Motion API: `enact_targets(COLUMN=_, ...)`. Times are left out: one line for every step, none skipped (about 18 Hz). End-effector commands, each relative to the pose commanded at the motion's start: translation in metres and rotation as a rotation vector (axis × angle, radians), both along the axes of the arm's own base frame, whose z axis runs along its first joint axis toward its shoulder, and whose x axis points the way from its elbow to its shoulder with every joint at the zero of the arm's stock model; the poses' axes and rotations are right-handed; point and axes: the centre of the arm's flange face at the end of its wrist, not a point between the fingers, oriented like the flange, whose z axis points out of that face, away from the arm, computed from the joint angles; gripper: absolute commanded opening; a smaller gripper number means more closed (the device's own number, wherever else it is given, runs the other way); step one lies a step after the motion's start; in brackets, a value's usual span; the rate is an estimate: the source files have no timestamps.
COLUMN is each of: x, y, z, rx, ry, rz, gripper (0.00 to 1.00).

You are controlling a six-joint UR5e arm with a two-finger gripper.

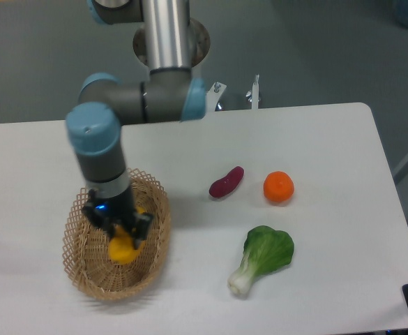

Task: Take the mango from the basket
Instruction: 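Lift the mango out of the basket and carry it toward the orange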

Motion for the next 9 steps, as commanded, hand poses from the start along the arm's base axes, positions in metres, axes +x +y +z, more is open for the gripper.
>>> enact_targets(x=-0.017, y=-0.013, z=0.009, rx=0.001, ry=-0.003, rz=-0.005, gripper=0.46)
enact_targets(x=-0.031, y=-0.023, z=0.012, rx=-0.014, ry=-0.003, rz=-0.023, gripper=0.46)
enact_targets(x=-0.045, y=-0.036, z=0.019, rx=-0.026, ry=0.006, rz=-0.044, gripper=0.46)
enact_targets(x=-0.059, y=-0.049, z=0.027, rx=-0.034, ry=0.017, rz=-0.052, gripper=0.46)
enact_targets(x=-0.071, y=-0.058, z=0.028, rx=-0.044, ry=0.023, rz=-0.062, gripper=0.46)
enact_targets(x=-0.085, y=-0.07, z=0.032, rx=-0.046, ry=0.038, rz=-0.068, gripper=0.46)
enact_targets(x=-0.094, y=-0.079, z=0.035, rx=-0.047, ry=0.052, rz=-0.081, gripper=0.46)
enact_targets(x=-0.102, y=-0.085, z=0.035, rx=-0.055, ry=0.058, rz=-0.095, gripper=0.46)
enact_targets(x=-0.112, y=-0.094, z=0.035, rx=-0.064, ry=0.057, rz=-0.097, gripper=0.46)
